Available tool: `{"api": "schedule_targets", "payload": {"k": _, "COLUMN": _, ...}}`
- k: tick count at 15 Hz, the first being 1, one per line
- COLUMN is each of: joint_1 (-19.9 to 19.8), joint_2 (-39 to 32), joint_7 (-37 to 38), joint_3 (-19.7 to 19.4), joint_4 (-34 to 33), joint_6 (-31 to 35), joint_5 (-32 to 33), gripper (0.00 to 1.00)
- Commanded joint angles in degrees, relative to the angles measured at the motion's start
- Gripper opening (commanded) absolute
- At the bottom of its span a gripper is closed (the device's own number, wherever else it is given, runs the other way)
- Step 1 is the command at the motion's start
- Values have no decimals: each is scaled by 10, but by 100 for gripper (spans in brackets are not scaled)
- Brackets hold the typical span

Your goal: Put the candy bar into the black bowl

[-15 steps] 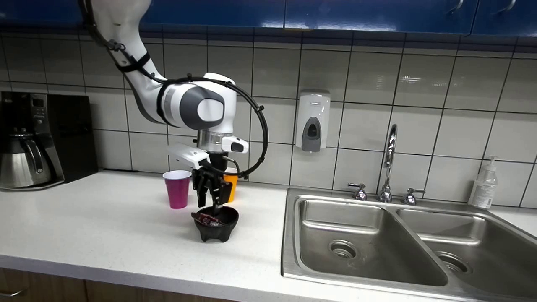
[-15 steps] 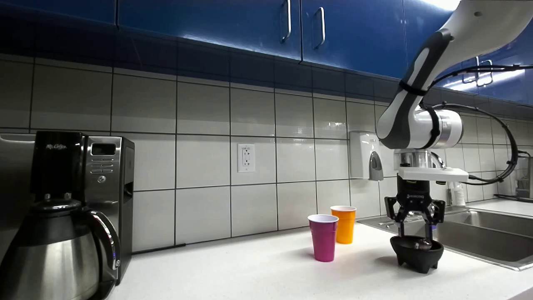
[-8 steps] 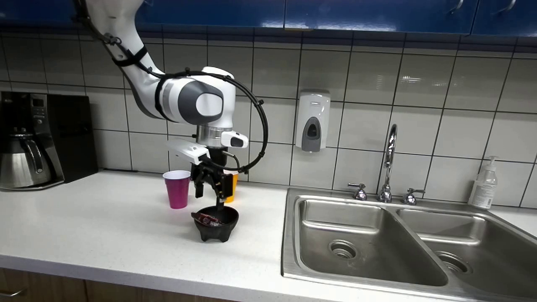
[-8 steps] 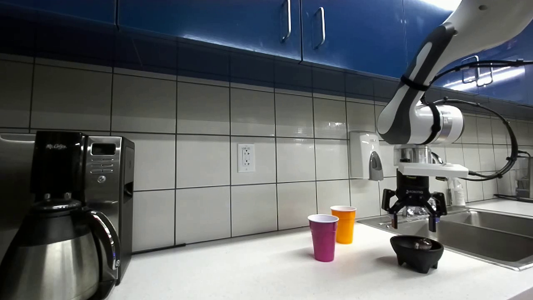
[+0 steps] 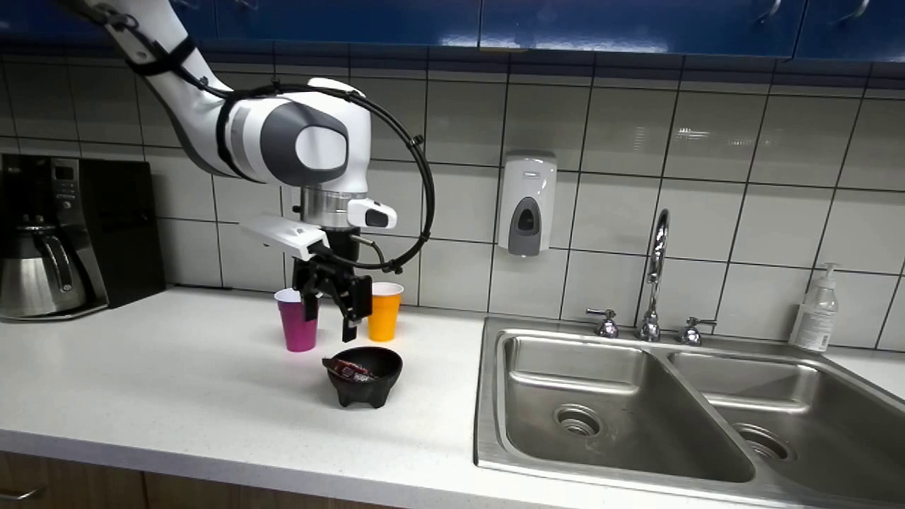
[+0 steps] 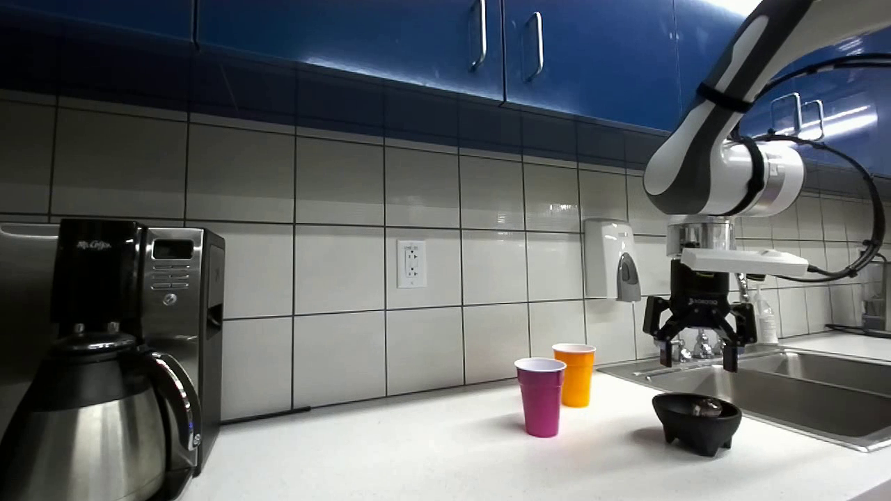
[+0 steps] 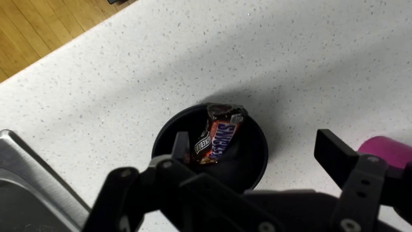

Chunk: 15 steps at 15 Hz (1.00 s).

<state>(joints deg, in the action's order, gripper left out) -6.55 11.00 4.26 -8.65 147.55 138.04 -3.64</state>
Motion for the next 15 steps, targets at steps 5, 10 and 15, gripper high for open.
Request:
{"api": "schedule_targets", "payload": {"k": 5, "joint_1": 4, "joint_2": 159, "joint_7": -67, "joint_3": 15, "joint_4": 112, "joint_6": -42, "joint_5": 21, "gripper": 100}}
{"api": "schedule_targets", "payload": {"k": 10, "joint_1": 14, "joint_2": 208, "joint_7": -113, "joint_3": 15, "joint_4": 118, "joint_6": -90, "joint_5": 33, "gripper": 100}}
{"api": "schedule_targets", "payload": {"k": 15, "joint_1": 17, "joint_2": 195, "joint_7": -119, "joint_3": 11, "joint_4": 114, "joint_6": -87, "joint_5": 25, "gripper": 100}}
